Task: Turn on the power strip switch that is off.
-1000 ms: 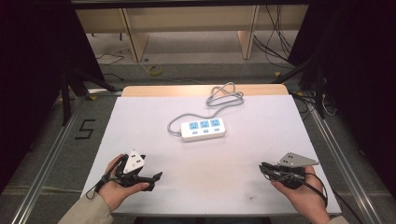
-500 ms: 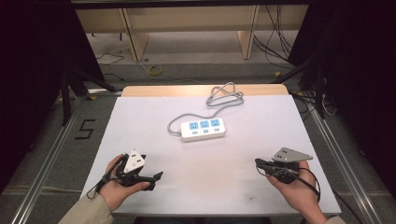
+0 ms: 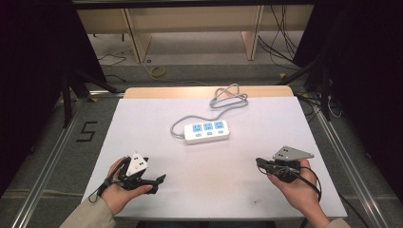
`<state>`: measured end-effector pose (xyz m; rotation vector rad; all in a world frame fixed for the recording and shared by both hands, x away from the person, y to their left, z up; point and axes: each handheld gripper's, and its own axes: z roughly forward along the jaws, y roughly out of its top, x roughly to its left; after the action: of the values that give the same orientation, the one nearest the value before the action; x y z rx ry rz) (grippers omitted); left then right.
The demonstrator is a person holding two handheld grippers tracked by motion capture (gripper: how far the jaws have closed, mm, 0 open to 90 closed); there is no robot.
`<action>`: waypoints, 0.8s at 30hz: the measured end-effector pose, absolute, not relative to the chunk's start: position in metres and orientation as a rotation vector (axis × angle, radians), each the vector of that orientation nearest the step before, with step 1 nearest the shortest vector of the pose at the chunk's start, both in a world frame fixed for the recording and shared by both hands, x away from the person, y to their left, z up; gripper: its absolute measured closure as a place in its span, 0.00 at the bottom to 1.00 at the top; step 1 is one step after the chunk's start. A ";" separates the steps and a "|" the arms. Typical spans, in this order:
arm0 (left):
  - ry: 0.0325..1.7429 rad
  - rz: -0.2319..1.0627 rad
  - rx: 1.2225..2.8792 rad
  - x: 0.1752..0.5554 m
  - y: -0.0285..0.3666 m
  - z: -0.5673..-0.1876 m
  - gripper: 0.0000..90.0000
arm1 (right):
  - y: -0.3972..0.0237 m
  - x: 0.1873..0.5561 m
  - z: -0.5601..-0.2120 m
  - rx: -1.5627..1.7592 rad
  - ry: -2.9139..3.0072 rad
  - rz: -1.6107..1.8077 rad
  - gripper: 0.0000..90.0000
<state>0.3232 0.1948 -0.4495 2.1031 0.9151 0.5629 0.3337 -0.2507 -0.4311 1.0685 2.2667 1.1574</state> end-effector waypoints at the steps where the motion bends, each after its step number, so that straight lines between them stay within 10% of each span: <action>1: 0.917 0.563 2.104 0.323 0.195 -0.450 0.17 | -0.250 0.334 -0.431 1.066 2.269 1.157 1.00; 24: 0.914 0.563 2.103 0.323 0.194 -0.450 0.16 | -0.227 0.358 -0.425 1.034 2.289 1.155 1.00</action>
<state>0.3230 0.1936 -0.4502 2.1033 0.9136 0.5629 0.3579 -0.2268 -0.4249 1.0340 2.2886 1.1547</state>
